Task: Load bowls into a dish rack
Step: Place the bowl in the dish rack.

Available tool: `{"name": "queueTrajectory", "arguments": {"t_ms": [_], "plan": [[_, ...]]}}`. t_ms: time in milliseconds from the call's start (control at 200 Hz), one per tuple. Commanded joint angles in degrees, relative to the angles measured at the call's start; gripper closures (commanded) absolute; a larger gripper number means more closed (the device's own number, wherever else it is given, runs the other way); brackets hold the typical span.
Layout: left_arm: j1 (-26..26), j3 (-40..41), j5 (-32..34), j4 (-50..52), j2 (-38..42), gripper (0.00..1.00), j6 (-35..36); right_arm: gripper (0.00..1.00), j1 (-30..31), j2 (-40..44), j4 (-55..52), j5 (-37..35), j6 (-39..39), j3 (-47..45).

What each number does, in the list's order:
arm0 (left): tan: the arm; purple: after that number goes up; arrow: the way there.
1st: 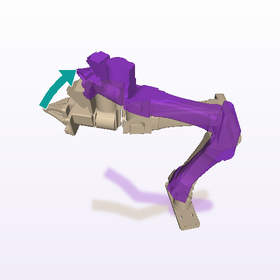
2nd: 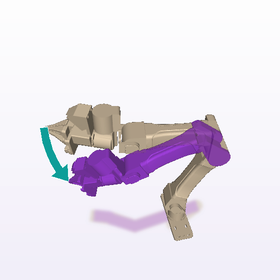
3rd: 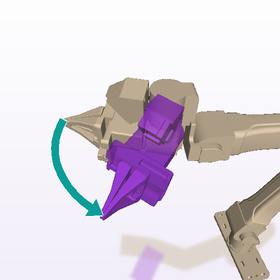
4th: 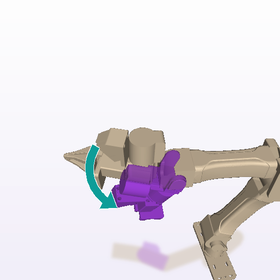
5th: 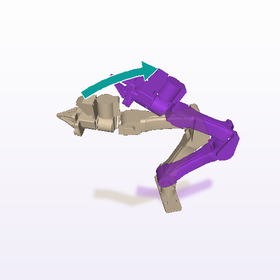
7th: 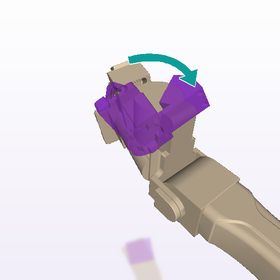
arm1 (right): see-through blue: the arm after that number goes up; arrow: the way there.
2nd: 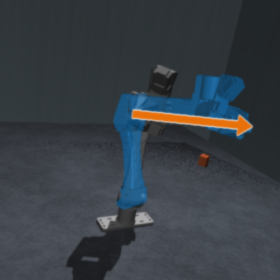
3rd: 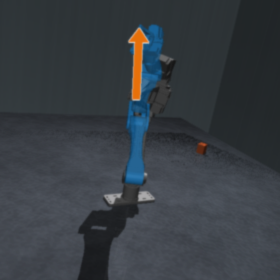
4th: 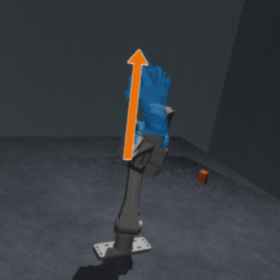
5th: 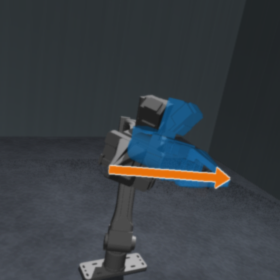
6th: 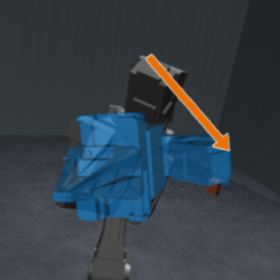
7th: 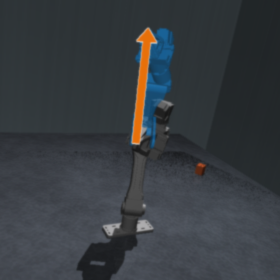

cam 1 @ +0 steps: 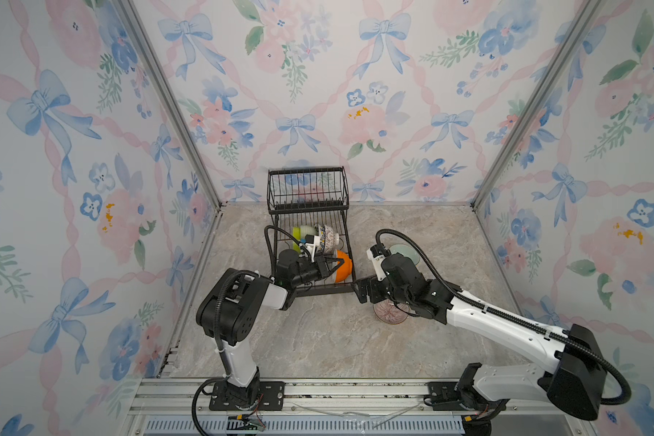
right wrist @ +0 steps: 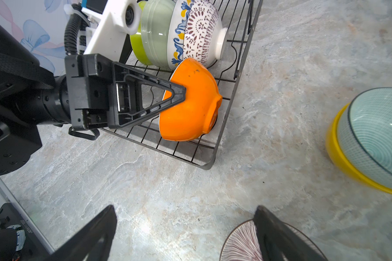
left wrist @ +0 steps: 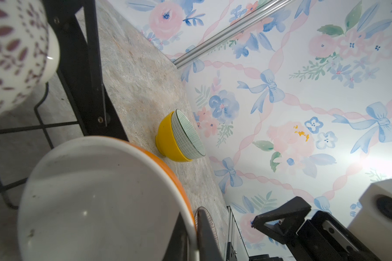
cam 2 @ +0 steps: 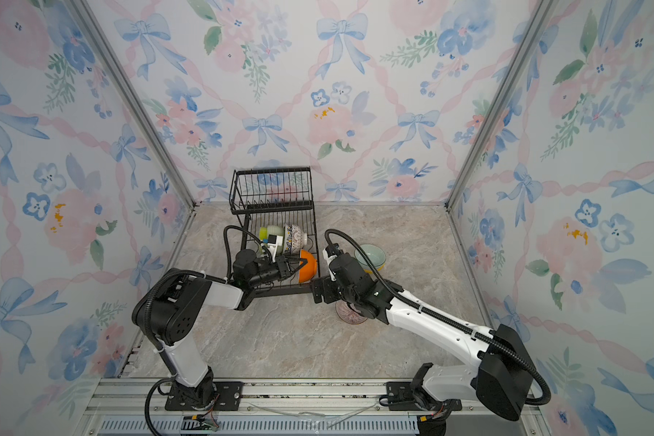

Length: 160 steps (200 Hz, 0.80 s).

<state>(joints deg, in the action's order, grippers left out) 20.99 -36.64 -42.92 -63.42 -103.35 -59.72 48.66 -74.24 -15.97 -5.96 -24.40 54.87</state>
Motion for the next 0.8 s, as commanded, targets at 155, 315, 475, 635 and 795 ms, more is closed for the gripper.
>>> {"name": "queueTrajectory", "arguments": {"t_ms": [155, 315, 475, 635, 795], "plan": [[-1.50, 2.38, 0.61, -4.62, 0.01, 1.00, -2.20, 0.04, -0.93, 0.08, -0.26, 0.68, -0.12, 0.70], [-2.16, 2.79, 1.32, -4.68, -0.95, 1.00, -3.29, 0.04, -1.02, 0.22, 0.06, 0.77, -0.27, -0.04], [-2.57, 2.50, 1.33, -4.77, -2.59, 0.99, -4.56, 0.04, -1.26, 0.28, -0.14, 0.83, -0.11, -0.04], [-2.71, 2.64, 1.61, -4.71, -2.23, 0.87, -4.96, 0.04, -1.48, 0.03, 0.12, 1.02, -0.10, -0.24], [-2.72, 2.48, 2.12, -3.72, -0.80, 0.74, -5.08, 0.04, -1.60, -0.30, 0.41, 1.03, -0.12, -0.47]]}}
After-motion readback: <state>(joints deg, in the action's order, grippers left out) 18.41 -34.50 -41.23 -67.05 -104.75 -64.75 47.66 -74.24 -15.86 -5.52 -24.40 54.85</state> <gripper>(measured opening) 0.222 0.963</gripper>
